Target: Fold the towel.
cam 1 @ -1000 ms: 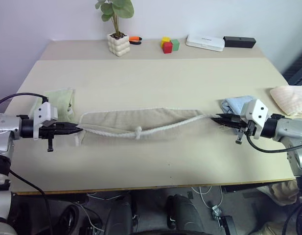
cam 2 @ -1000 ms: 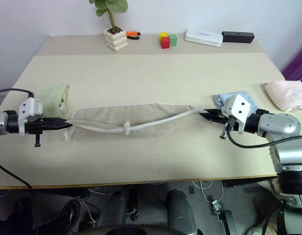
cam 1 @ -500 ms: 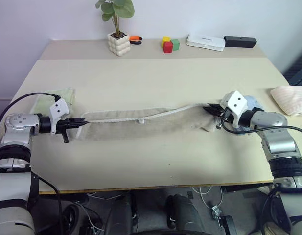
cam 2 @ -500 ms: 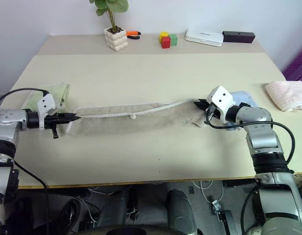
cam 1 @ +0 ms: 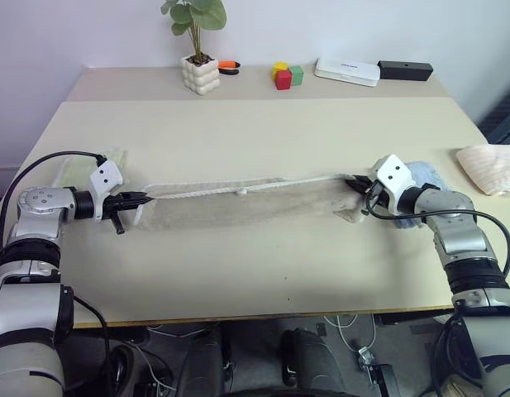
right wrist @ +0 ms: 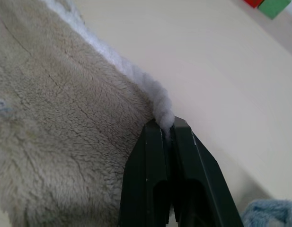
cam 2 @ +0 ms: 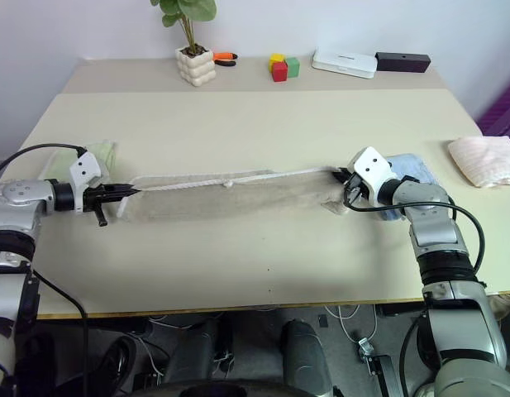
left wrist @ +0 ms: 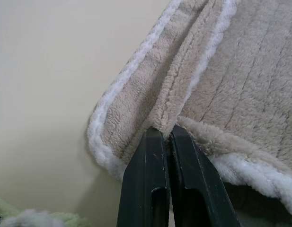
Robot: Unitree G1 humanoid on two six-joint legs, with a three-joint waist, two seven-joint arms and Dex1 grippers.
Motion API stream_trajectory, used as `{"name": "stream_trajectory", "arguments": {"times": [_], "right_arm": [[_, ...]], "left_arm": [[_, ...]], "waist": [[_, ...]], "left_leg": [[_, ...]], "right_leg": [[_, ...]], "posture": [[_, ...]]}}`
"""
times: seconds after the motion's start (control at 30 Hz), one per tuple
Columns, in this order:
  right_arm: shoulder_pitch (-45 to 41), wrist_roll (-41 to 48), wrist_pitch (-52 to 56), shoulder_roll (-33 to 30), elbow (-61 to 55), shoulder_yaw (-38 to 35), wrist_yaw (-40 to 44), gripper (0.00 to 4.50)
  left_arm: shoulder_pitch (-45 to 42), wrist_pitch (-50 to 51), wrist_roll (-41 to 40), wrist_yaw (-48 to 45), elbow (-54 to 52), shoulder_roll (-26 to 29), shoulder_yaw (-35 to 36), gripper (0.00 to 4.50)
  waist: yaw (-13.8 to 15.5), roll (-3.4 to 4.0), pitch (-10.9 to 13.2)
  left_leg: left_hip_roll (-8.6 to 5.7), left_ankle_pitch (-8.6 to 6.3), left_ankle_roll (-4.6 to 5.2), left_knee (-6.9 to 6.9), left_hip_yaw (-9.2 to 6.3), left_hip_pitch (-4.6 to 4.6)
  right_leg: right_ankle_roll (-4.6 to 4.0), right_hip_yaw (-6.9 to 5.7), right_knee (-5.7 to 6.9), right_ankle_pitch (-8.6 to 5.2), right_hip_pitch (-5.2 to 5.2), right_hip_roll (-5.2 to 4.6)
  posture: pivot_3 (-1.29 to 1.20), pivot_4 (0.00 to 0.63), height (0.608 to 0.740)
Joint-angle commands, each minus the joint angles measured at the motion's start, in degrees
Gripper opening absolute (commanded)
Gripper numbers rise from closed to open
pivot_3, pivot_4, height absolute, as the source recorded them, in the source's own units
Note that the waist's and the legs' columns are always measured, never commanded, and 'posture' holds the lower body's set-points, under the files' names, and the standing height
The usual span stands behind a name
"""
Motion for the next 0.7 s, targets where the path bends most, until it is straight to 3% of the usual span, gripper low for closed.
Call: {"name": "stream_trajectory", "arguments": {"times": [0.03, 0.13, 0.27, 0.37, 0.47, 0.53, 0.7], "right_arm": [[0.1, 0.6, -0.5, 0.2, -1.8, -0.9, 0.0, 0.01], [0.0, 0.5, 0.0, 1.1, -2.0, -0.7, -0.6, 0.01], [-0.3, 0.9, 3.2, 1.6, -1.2, -0.3, 0.6, 0.00], [-0.3, -0.6, 3.4, 1.7, -1.6, 0.4, -0.6, 0.89], [-1.0, -3.5, 2.0, 1.2, -0.5, 0.8, -3.8, 2.40], [-1.6, -2.5, 3.4, 1.2, 0.0, -0.1, -3.2, 3.40], [-2.6, -4.3, -0.5, -0.3, 0.7, -1.2, -6.2, 3.40]], "left_arm": [[-2.3, 1.9, -2.0, 0.3, -0.5, 0.5, 3.0, 0.00], [-4.1, 6.1, -4.1, 0.2, -0.6, -0.6, 5.2, 0.00], [-3.8, 5.9, -2.7, 0.9, -0.5, -0.9, 4.6, 1.37], [-2.8, 6.0, -2.5, 0.4, -1.3, -1.2, 4.3, 2.87], [-1.7, 6.0, -2.0, -0.2, -2.4, -0.9, 3.7, 4.45], [-0.9, 6.0, -2.0, -1.6, -3.0, -0.6, 3.6, 4.50], [-1.4, 7.1, -4.2, -0.6, -3.8, 0.2, 6.4, 4.50]], "waist": [[0.0, 0.00, 0.0], [0.0, 0.00, 0.0], [-0.1, 0.01, 0.0], [-0.2, 0.00, 0.0], [-0.1, 0.00, 0.0], [-0.1, 0.00, 0.0], [-0.1, 0.00, 0.0]], "left_leg": [[0.00, 0.00, 0.00, 0.00, 0.00, 0.00], [0.00, 0.00, 0.00, 0.00, 0.00, 0.00], [0.00, 0.00, -0.01, 0.00, 0.01, 0.01], [0.00, 0.01, -0.02, 0.00, 0.00, 0.00], [0.00, 0.01, -0.02, 0.00, 0.01, 0.01], [0.00, 0.01, -0.02, 0.00, 0.01, 0.00], [0.00, 0.01, -0.02, 0.00, 0.01, 0.00]], "right_leg": [[0.00, 0.00, 0.00, 0.00, 0.00, 0.00], [0.00, 0.00, 0.00, 0.00, 0.00, 0.00], [0.01, 0.01, 0.00, 0.00, 0.00, 0.00], [0.01, 0.00, 0.00, 0.00, 0.00, 0.00], [0.00, 0.00, 0.01, 0.00, 0.00, 0.00], [0.00, 0.00, 0.00, 0.00, 0.00, 0.00], [0.00, 0.01, 0.00, 0.00, 0.00, 0.00]], "posture": [[0.00, 0.150, 0.735], [0.00, 0.150, 0.735], [0.00, 0.150, 0.735], [0.00, 0.150, 0.735], [0.00, 0.150, 0.735], [0.00, 0.150, 0.735], [0.00, 0.150, 0.735]]}}
